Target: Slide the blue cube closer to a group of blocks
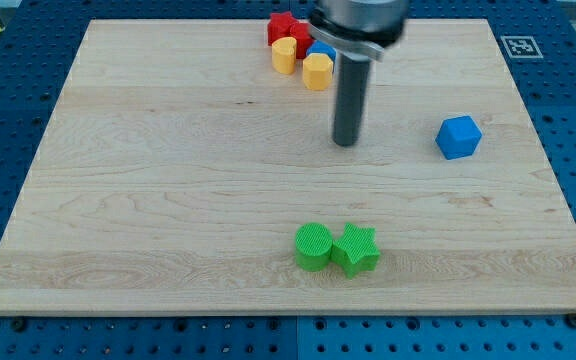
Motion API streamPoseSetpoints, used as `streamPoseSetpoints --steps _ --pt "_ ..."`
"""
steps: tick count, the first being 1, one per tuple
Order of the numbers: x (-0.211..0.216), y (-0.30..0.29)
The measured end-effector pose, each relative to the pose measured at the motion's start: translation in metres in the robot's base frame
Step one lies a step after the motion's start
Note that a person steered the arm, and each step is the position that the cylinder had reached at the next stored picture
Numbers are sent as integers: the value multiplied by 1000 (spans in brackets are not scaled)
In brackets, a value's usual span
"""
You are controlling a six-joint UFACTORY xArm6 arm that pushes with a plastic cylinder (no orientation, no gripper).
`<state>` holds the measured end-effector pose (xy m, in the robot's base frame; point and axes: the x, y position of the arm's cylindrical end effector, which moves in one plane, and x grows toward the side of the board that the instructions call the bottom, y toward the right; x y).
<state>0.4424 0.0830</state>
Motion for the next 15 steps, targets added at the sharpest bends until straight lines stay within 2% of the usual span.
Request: streamPoseSetpoints --steps 1,2,3,4,5,7,8,12,14,15 --pt "40 71" --pt "51 167" --pt "28 224" --pt "7 226" --pt "7 217" --pt "5 129" --pt "-4 106" --pt "-50 86" --pt "-55 49" --pt "-75 33"
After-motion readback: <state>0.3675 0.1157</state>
